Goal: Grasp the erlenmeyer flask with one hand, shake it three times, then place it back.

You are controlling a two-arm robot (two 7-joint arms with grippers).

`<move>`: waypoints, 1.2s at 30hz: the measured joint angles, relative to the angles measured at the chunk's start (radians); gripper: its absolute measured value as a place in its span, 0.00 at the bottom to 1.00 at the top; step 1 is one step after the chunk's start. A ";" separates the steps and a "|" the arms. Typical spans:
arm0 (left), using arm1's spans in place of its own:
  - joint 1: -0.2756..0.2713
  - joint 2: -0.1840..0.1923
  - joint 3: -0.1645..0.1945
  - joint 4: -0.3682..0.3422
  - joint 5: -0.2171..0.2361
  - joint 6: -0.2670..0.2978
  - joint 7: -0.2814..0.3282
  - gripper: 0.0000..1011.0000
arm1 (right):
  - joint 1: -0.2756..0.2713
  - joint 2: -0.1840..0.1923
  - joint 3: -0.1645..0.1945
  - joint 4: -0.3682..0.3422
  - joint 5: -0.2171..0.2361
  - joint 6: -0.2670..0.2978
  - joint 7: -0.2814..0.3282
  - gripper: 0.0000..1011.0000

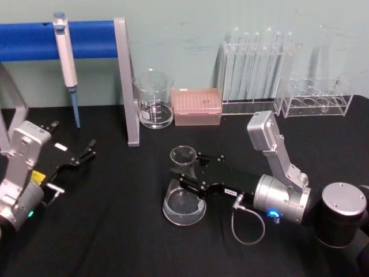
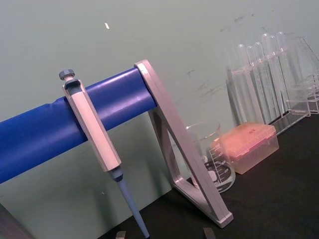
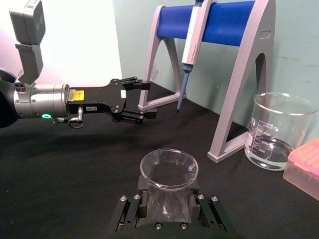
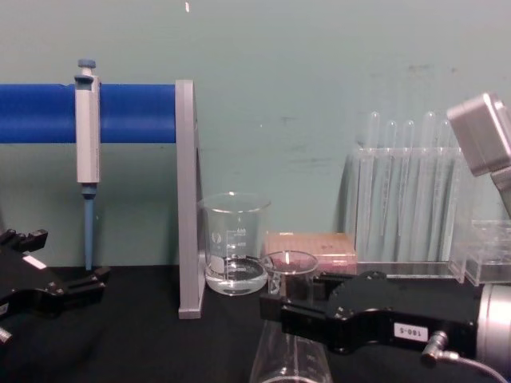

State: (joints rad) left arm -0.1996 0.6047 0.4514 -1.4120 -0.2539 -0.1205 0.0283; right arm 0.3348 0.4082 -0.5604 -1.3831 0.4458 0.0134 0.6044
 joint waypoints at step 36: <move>0.000 0.000 0.000 0.000 0.000 0.000 0.000 0.99 | -0.003 0.002 0.000 -0.001 0.004 0.005 -0.002 0.45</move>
State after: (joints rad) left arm -0.1995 0.6047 0.4514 -1.4120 -0.2539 -0.1205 0.0283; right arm 0.3315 0.4098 -0.5600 -1.3845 0.4501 0.0189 0.6028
